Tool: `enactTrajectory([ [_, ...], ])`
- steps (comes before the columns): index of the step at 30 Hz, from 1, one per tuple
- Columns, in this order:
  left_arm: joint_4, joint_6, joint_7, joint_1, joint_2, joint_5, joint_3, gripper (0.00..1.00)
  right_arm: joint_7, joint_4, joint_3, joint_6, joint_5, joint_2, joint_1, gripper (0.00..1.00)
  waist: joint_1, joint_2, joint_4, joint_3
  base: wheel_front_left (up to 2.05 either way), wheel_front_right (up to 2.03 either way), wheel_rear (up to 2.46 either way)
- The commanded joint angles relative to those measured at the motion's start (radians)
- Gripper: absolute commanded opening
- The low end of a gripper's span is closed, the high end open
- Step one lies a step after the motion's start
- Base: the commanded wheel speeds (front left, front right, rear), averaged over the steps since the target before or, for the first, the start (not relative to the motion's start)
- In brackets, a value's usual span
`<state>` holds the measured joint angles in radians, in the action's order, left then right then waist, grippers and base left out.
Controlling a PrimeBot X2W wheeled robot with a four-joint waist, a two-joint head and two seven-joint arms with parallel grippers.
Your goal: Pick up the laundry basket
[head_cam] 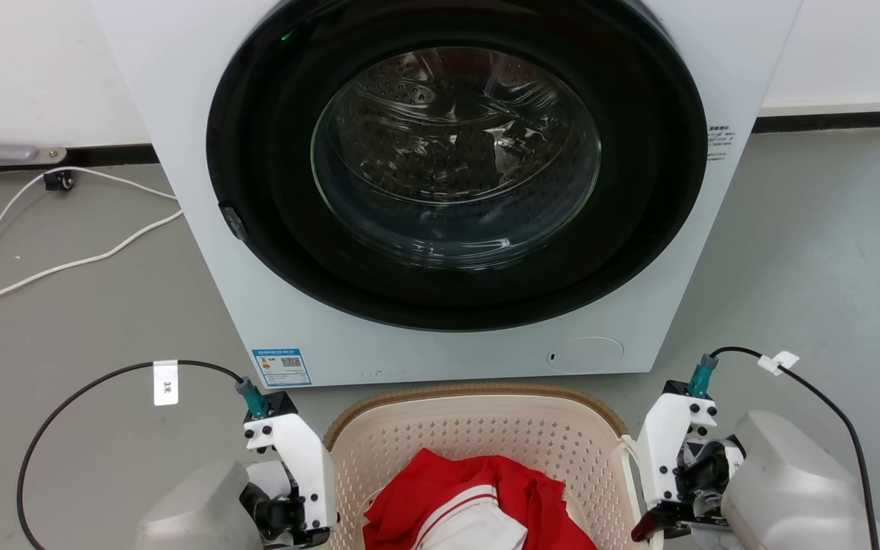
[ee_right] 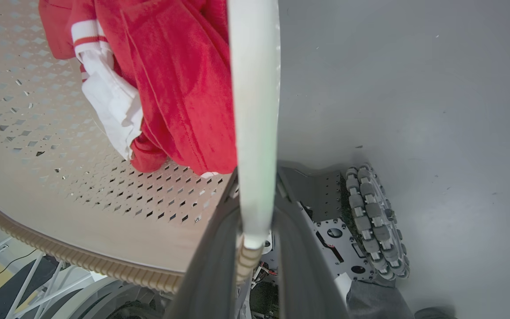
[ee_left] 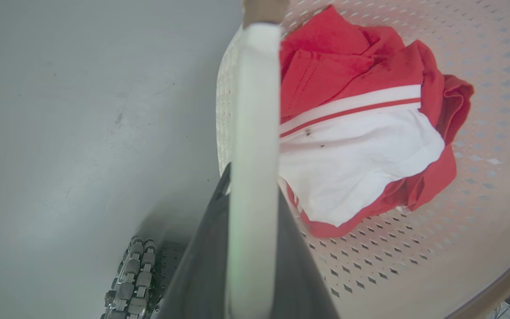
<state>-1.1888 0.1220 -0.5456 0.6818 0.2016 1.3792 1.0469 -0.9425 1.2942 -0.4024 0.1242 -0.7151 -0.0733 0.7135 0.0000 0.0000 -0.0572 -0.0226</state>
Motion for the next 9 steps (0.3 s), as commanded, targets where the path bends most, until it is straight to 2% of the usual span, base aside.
enactTrajectory([
  [1, 0.022, 0.016, 0.000, -0.010, -0.047, 0.017, -0.003, 0.00, -0.005, -0.011, 0.006, 0.012, -0.028, 0.042, -0.006, 0.00, 0.0000, 0.0000, 0.000, 0.000, 0.00, 0.00, 0.00],
  [9, 0.017, 0.016, -0.002, -0.009, -0.049, 0.025, -0.001, 0.00, -0.009, -0.011, 0.000, 0.012, -0.034, 0.042, -0.001, 0.00, 0.0000, 0.0000, -0.003, 0.003, 0.00, 0.00, 0.00],
])
